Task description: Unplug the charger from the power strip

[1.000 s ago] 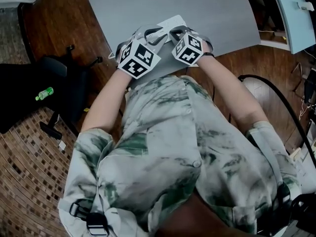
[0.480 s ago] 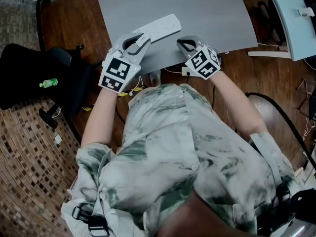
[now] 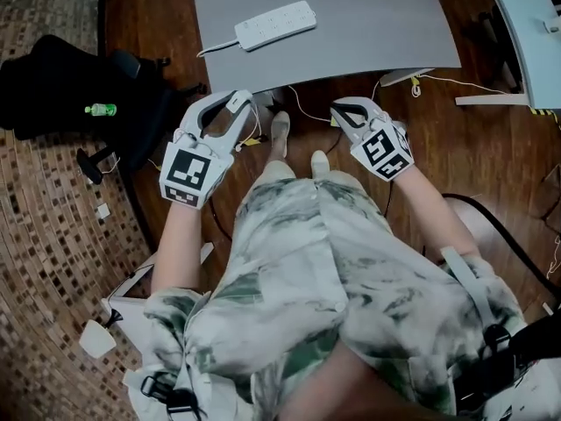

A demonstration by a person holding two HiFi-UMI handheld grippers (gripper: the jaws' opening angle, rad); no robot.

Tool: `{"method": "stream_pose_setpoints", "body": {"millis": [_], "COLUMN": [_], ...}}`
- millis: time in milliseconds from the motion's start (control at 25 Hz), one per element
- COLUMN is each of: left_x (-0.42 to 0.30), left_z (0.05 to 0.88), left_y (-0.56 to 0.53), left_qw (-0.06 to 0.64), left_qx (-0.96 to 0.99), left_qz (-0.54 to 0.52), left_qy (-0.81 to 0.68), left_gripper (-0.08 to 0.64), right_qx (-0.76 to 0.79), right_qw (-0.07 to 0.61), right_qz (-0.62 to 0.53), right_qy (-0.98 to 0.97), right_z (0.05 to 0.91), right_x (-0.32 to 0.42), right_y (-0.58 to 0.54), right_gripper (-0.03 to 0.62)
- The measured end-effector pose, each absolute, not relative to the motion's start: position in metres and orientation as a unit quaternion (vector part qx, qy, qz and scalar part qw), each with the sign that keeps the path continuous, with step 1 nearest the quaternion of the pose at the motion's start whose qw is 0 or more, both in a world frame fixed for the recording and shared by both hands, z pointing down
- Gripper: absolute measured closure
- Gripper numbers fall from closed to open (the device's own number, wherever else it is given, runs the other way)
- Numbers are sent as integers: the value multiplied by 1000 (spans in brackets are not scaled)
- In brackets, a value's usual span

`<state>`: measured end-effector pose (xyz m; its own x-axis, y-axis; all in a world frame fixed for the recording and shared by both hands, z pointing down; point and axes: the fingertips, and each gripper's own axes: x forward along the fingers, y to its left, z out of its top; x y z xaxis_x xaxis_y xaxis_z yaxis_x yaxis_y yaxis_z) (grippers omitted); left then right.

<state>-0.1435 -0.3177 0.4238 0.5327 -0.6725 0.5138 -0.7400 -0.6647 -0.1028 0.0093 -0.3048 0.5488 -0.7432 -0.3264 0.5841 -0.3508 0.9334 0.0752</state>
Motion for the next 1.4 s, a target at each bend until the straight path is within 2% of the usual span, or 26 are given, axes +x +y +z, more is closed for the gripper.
{"method": "stream_pose_setpoints", "body": {"millis": [240,600,920,1000,1400], "left_x": [-145,-133,-175,-190,-197], "left_z": [417,401,407,406,402], "left_y": [-268,-184,-99,-73,36], "left_qw": [84,66,70,74,80], "left_qx": [863,886,906,911,940], "left_qz": [267,243,194,181,137], "left_qy": [-421,-390,-370,-364,-301], "left_gripper": [457,457,457,457,457], "right_qx": [182,218,241,252,279], "right_qw": [295,272,228,229,237], "right_qz": [26,17,23,20,21], "right_qy": [-938,-937,-943,-940,-931], "right_z": [544,512,474,465,444], "right_x": [15,8,-37,-50,-87], "right_y": [-265,-181,-105,-79,44], "right_gripper": [586,586,574,547,551]}}
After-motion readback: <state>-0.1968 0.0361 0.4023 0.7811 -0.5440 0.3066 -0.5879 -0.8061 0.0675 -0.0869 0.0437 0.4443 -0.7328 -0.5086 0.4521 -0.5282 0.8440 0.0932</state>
